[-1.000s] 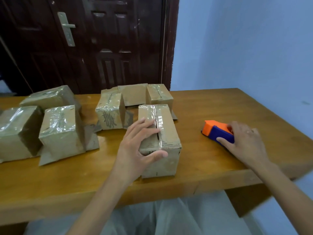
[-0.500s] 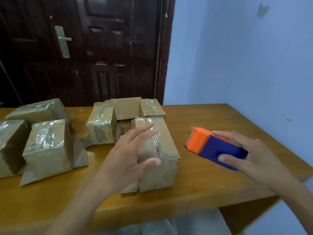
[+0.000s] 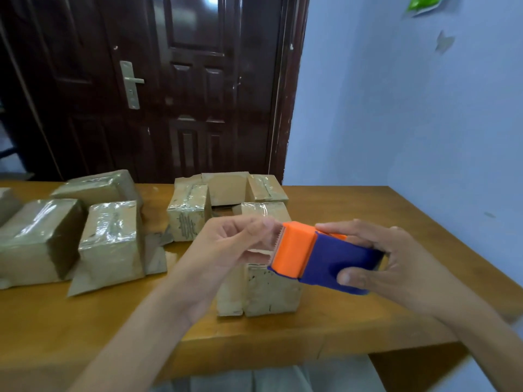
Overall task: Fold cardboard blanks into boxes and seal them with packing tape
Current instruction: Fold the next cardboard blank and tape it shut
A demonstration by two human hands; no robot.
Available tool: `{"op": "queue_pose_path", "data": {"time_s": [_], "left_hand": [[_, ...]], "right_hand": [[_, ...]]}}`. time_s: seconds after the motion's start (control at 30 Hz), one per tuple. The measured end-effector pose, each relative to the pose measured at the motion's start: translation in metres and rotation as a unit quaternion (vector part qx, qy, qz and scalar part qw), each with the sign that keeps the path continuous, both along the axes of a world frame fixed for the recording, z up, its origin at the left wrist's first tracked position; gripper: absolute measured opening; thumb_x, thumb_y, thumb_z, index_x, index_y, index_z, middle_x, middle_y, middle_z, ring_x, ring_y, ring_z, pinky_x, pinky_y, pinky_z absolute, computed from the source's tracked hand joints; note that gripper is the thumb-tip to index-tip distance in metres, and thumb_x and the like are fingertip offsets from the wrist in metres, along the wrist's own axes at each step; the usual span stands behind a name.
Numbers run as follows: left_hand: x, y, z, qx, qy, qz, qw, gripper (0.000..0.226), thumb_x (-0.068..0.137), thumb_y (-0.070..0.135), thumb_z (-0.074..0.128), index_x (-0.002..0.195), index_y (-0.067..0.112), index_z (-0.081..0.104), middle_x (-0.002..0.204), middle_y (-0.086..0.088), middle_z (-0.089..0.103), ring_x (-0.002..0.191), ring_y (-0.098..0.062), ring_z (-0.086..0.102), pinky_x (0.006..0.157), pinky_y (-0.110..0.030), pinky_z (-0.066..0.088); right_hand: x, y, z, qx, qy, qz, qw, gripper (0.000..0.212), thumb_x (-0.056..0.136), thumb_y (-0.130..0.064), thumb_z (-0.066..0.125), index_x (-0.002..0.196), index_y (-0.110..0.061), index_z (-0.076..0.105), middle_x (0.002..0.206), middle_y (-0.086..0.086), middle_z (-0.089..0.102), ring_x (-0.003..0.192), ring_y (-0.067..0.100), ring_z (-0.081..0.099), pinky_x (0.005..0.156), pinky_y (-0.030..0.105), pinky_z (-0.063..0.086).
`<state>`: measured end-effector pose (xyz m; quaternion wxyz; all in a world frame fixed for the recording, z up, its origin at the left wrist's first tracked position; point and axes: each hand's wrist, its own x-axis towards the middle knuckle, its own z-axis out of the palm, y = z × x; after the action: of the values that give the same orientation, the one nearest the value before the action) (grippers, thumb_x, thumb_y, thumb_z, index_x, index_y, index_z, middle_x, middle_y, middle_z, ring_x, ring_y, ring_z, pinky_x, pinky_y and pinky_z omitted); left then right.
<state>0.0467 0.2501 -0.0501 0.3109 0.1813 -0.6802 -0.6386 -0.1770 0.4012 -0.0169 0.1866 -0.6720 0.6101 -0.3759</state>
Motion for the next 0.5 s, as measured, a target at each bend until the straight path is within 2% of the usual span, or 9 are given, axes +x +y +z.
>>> {"op": "queue_pose_path", "data": {"time_s": [0.07,0.13,0.2,0.3,0.37,0.43,0.5], "left_hand": [[0.006,-0.001,-0.001,0.014,-0.004,-0.001,1.0,0.05,0.096,0.042,0.061,0.114,-0.002,0.074,0.111,-0.009,0.079,0.102,-0.02,0.074,0.086,-0.03,0.056],[0.008,-0.001,-0.002,0.019,-0.009,0.002,1.0,0.04,0.097,0.037,0.064,0.112,0.002,0.076,0.108,-0.016,0.078,0.096,-0.02,0.072,0.085,-0.031,0.056],[0.009,-0.002,-0.003,0.026,-0.014,0.009,1.0,0.032,0.098,0.034,0.066,0.113,0.009,0.078,0.107,-0.016,0.077,0.095,-0.019,0.072,0.084,-0.032,0.056],[0.009,-0.003,-0.006,0.058,-0.013,-0.016,0.998,0.034,0.1,0.041,0.068,0.122,0.015,0.076,0.113,-0.012,0.077,0.101,-0.02,0.071,0.091,-0.039,0.054],[0.008,-0.003,-0.007,0.081,-0.007,-0.034,0.996,0.034,0.099,0.042,0.066,0.119,0.017,0.077,0.114,-0.012,0.076,0.103,-0.021,0.07,0.096,-0.043,0.053],[0.005,-0.003,-0.007,0.122,0.009,-0.057,0.991,0.024,0.099,0.038,0.07,0.109,0.019,0.08,0.11,-0.011,0.076,0.1,-0.02,0.069,0.093,-0.038,0.055],[0.001,-0.004,-0.007,0.191,0.033,-0.089,0.977,0.023,0.093,0.036,0.072,0.103,0.018,0.081,0.103,-0.008,0.076,0.094,-0.018,0.07,0.085,-0.031,0.06]], "right_hand": [[0.005,-0.001,-0.001,0.009,-0.002,0.007,1.0,0.054,0.085,-0.031,0.082,0.127,-0.056,0.061,0.099,-0.013,0.08,0.092,0.012,0.075,0.072,0.013,0.055],[0.009,-0.004,0.0,0.012,0.001,0.01,1.0,0.053,0.084,-0.039,0.082,0.13,-0.055,0.06,0.099,-0.015,0.079,0.09,0.011,0.075,0.072,0.012,0.054],[0.01,-0.006,-0.001,0.009,-0.002,0.014,1.0,0.051,0.083,-0.04,0.077,0.13,-0.052,0.061,0.098,-0.015,0.079,0.085,0.009,0.075,0.07,0.011,0.053],[0.009,-0.007,-0.002,0.016,-0.035,0.024,0.999,0.05,0.082,-0.038,0.076,0.129,-0.05,0.063,0.102,-0.01,0.08,0.085,0.01,0.075,0.07,0.014,0.055],[0.007,-0.008,-0.003,0.023,-0.045,0.03,0.998,0.05,0.082,-0.041,0.075,0.129,-0.051,0.063,0.106,-0.008,0.08,0.091,0.014,0.076,0.072,0.016,0.056],[0.006,-0.011,-0.005,0.024,-0.051,0.035,0.998,0.05,0.083,-0.036,0.075,0.13,-0.05,0.063,0.108,-0.008,0.08,0.096,0.016,0.076,0.075,0.018,0.057],[0.006,-0.014,-0.007,0.014,-0.061,0.038,0.997,0.054,0.083,-0.021,0.074,0.13,-0.047,0.064,0.109,-0.007,0.08,0.095,0.015,0.076,0.075,0.018,0.058]]}}
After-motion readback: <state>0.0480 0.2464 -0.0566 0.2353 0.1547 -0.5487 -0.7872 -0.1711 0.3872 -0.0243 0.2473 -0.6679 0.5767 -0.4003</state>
